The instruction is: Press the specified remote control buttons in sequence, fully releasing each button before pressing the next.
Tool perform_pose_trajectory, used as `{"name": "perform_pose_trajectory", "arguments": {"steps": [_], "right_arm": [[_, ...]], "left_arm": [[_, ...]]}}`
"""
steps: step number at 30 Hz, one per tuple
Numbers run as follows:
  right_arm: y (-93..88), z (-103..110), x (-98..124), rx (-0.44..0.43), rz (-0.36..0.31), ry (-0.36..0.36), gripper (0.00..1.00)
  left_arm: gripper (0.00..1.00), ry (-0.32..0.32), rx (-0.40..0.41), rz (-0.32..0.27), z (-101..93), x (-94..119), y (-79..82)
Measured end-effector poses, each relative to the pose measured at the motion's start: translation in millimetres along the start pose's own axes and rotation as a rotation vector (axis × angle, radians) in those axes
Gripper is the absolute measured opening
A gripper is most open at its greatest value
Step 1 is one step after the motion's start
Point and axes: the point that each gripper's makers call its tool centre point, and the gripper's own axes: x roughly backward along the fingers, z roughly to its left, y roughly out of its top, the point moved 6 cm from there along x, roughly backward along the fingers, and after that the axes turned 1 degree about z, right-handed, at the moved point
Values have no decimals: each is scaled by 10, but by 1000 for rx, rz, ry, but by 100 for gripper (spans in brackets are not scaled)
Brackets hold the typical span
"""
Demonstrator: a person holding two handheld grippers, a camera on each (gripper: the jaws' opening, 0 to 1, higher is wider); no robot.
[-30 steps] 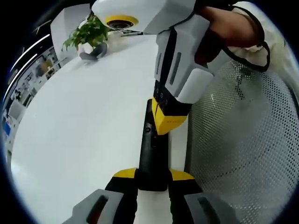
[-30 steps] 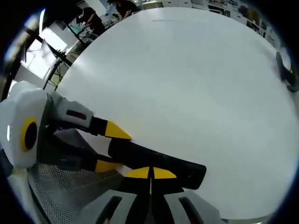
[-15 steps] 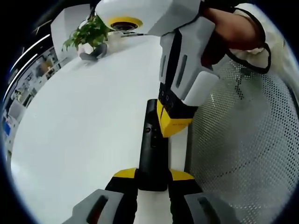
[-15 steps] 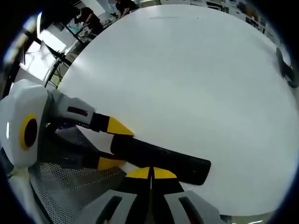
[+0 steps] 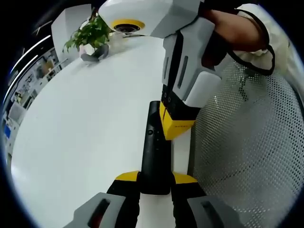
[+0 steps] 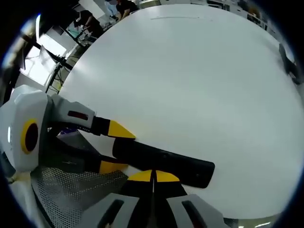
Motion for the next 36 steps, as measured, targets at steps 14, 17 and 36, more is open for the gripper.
{"name": "perform_pose_trajectory", "arguments": {"steps": [14,17,36], "right_arm": [[71,-30,19,41,0,-44,0],[61,-19,22,46,0,-48,0],[55,-66,25,-4,-31,-4,0]], "left_arm": [[24,3,3,-5,3,-3,0],[24,2,2,-7,1,-3,-2],[24,-2,-5,-1,4,-7,6]]}}
